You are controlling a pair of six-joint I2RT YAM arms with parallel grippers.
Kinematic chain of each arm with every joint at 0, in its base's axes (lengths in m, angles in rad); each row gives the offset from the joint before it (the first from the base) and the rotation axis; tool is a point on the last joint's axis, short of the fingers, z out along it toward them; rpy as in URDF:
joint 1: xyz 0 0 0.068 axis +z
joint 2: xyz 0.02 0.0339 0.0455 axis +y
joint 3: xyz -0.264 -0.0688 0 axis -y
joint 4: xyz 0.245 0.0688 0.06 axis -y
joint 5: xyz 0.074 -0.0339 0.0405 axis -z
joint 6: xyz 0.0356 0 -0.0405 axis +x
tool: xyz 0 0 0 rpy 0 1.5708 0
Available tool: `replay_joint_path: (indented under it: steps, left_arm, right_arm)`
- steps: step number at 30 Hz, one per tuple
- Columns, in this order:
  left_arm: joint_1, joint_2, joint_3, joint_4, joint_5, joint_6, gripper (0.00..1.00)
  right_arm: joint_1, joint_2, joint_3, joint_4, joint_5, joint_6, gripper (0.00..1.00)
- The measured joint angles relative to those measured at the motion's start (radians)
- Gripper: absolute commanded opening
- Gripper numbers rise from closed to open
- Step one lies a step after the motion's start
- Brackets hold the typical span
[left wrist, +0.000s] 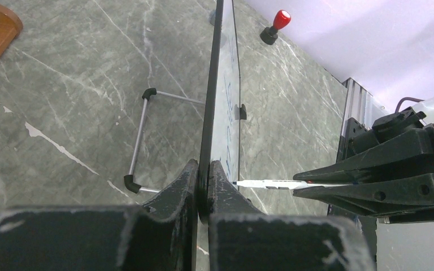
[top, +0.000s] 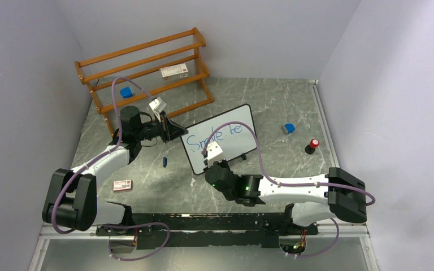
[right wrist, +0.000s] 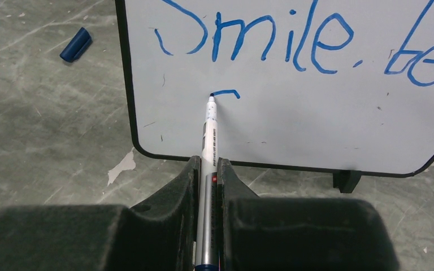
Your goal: Write a sentence on the whiteboard
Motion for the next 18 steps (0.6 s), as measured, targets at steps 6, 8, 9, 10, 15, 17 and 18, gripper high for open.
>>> replay_joint_path:
  steps: [6,8,9,10,15,17,18]
  left_arm:
    - [0.0,0.0,0.001,-0.002,0.0,0.0,0.05]
    - [0.0,0.0,0.002,-0.005,0.0,0.0,0.05]
    - [0.0,0.0,0.002,-0.005,0.0,0.0,0.05]
    - [0.0,0.0,0.003,-0.007,0.0,0.0,0.05]
    - [0.0,0.0,0.003,-0.008,0.001,0.0,0.05]
    - [0.0,0.0,0.003,-0.008,0.001,0.0,0.05]
    - [0.0,0.0,0.003,-0.008,0.001,0.0,0.05]
  right_arm:
    - [0.0,-0.002,0.0,-0.015,-0.021,0.01,0.0]
    - [0.0,-0.002,0.0,-0.022,-0.023,0.016,0.0]
    - [0.0,-0.004,-0.001,-0.028,-0.024,0.019,0.0]
    - [0.0,-0.005,-0.001,-0.036,-0.024,0.023,0.0]
    - [0.0,-0.012,-0.01,-0.072,-0.019,0.032,0.0]
    - [-0.002,-0.016,-0.014,-0.081,-0.015,0.036,0.0]
    - [-0.003,-0.017,-0.015,-0.084,-0.013,0.038,0.0]
